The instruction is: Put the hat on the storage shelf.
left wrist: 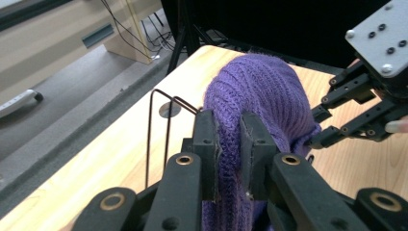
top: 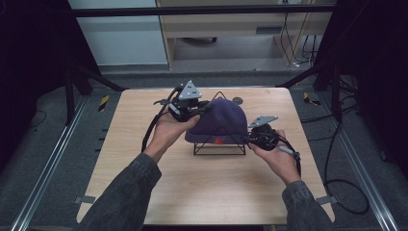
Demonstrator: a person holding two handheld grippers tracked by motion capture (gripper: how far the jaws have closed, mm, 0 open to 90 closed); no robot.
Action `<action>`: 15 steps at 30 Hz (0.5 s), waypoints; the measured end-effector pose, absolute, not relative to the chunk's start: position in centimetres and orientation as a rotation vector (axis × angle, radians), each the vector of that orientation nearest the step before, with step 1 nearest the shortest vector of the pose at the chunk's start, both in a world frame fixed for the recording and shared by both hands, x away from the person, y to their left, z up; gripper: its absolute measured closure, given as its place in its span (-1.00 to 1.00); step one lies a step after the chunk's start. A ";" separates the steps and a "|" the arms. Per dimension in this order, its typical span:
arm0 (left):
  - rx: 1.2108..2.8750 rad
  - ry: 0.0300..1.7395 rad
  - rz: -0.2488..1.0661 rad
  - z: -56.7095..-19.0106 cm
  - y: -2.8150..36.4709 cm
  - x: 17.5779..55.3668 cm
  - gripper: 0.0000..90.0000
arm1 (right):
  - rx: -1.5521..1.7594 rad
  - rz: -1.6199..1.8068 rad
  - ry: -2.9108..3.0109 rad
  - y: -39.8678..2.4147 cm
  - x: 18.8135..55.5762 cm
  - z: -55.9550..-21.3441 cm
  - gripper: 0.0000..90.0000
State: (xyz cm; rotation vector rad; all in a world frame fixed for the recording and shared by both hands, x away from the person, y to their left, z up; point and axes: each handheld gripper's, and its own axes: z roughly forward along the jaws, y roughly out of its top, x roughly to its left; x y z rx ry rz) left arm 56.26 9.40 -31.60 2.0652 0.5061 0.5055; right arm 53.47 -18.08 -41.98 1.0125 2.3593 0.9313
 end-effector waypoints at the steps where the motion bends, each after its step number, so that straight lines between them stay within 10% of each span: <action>1: 2.066 0.506 0.504 -31.9 9.4 56.2 0.76 | 1.015 0.931 2.359 -18.1 53.5 -42.2 0.54; 15: 2.097 0.538 0.448 -35.2 9.9 56.3 0.75 | 1.072 0.902 2.394 -18.9 53.8 -44.8 0.50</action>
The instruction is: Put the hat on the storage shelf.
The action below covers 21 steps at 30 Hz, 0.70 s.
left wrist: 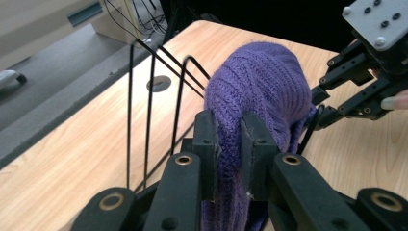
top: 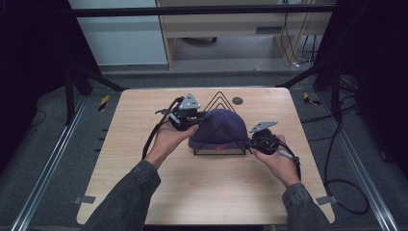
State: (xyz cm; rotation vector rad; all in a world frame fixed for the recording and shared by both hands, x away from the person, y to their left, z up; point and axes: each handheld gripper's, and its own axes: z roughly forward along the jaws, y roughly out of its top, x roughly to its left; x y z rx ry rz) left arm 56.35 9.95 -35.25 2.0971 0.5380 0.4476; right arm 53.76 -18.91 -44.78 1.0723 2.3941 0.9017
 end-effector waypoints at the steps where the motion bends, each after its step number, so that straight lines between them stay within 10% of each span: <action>1: 2.098 0.540 0.437 -35.5 10.0 56.3 0.74 | 1.078 0.902 2.397 -19.0 53.8 -44.9 0.48; 21: 2.007 0.597 0.500 -35.2 12.0 54.0 0.08 | 1.201 0.975 2.323 -21.4 50.7 -45.2 0.12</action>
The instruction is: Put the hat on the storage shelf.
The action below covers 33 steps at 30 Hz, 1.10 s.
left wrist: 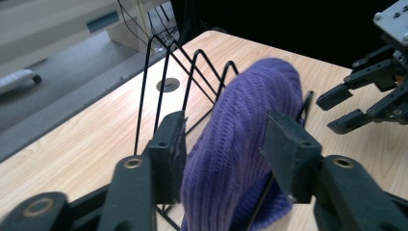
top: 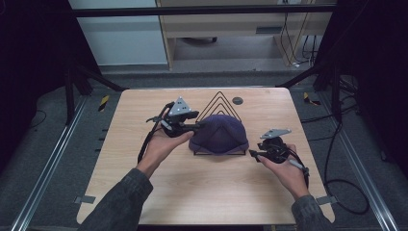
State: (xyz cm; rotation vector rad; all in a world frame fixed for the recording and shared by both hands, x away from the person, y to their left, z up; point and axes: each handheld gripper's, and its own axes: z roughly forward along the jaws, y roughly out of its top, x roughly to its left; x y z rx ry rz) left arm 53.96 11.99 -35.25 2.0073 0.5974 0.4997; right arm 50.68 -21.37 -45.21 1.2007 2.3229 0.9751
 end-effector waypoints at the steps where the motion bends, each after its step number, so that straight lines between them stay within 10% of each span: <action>1: 2.008 0.605 0.512 -35.2 12.1 53.7 0.01 | 1.196 0.966 2.315 -21.4 50.3 -45.2 0.09; 10: 2.046 0.613 0.545 -35.1 11.9 51.6 -0.56 | 1.185 0.979 2.285 -21.6 48.2 -45.1 -0.17; 33: 2.109 0.693 0.502 -36.7 14.5 45.3 -0.81 | 1.057 1.084 2.267 -18.2 45.4 -42.6 -0.81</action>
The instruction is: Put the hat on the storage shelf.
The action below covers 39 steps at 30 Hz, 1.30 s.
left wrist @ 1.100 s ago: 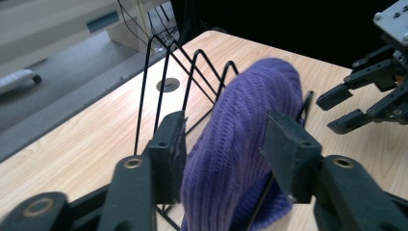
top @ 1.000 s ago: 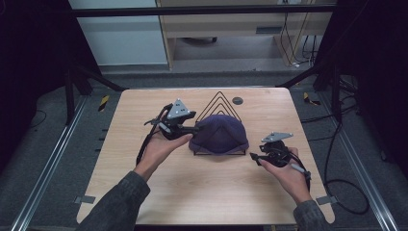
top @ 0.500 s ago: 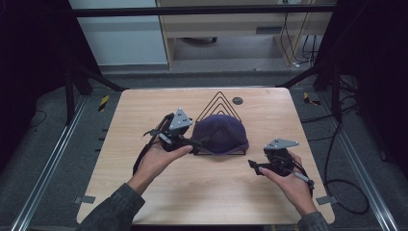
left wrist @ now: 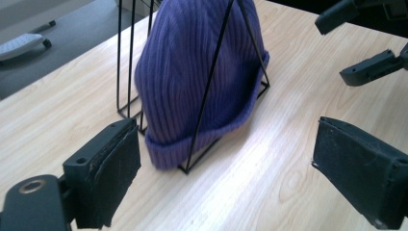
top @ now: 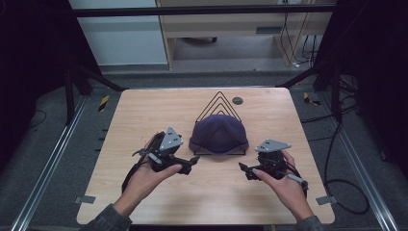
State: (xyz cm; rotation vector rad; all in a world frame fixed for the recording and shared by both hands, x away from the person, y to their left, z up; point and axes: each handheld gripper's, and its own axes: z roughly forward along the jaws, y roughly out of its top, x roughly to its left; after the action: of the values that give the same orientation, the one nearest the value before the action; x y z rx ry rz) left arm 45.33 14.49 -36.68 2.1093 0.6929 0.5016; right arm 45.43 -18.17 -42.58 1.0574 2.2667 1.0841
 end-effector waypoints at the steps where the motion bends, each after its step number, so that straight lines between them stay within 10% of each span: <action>1: 2.110 0.699 0.499 -36.8 14.9 45.1 -0.81 | 1.042 1.088 2.270 -17.7 45.4 -42.4 -0.82; 39: 2.159 0.871 0.516 -42.9 25.4 43.8 -0.88 | 0.872 1.087 2.462 -7.3 46.8 -44.0 -0.77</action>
State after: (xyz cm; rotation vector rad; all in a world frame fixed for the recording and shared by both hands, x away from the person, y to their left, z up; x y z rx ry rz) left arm 43.84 25.38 -42.91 2.1588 0.8713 0.5160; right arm 46.78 -7.26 -43.95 0.8724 2.4617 1.0870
